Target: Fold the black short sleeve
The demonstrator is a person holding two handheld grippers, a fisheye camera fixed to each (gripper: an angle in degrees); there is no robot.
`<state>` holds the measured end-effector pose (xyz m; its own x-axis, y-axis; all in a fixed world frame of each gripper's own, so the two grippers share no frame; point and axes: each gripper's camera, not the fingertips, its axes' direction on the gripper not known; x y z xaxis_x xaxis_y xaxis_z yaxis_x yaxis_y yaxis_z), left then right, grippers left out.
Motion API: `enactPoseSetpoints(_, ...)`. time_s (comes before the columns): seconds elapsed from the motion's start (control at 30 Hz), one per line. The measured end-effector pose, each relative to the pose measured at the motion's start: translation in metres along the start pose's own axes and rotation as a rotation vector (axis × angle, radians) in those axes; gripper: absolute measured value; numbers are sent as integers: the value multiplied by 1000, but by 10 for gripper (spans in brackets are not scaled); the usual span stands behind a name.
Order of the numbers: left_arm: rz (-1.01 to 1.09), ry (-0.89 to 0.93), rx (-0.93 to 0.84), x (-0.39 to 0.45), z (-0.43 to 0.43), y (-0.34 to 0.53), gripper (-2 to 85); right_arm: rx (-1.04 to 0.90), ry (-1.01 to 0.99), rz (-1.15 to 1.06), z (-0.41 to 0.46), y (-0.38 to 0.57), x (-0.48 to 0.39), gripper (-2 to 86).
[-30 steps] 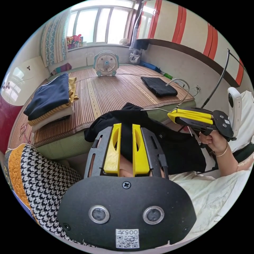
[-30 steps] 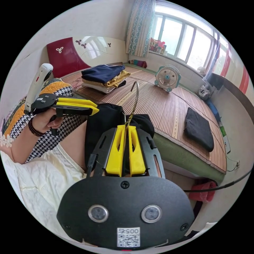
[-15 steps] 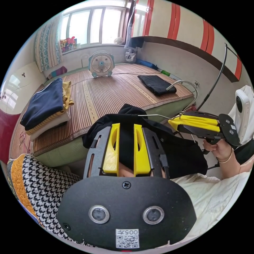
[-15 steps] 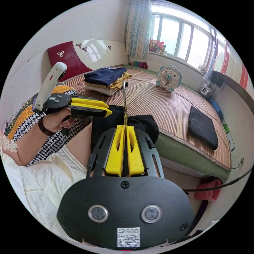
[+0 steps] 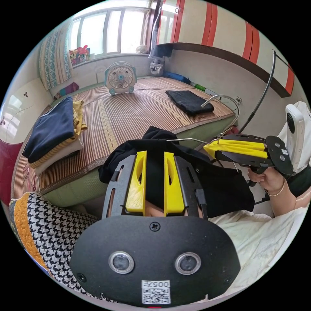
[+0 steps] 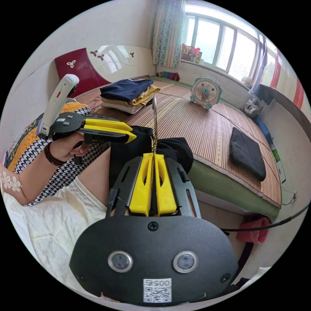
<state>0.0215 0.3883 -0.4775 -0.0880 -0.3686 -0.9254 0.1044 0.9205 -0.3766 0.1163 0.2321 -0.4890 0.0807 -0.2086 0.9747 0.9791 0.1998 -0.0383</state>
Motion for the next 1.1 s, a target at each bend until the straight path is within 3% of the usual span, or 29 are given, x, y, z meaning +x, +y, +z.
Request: enactPoseSetpoints(1.1, -30, 26, 4, -10, 8, -2, 97, -20, 5, 39, -1, 5, -14, -16)
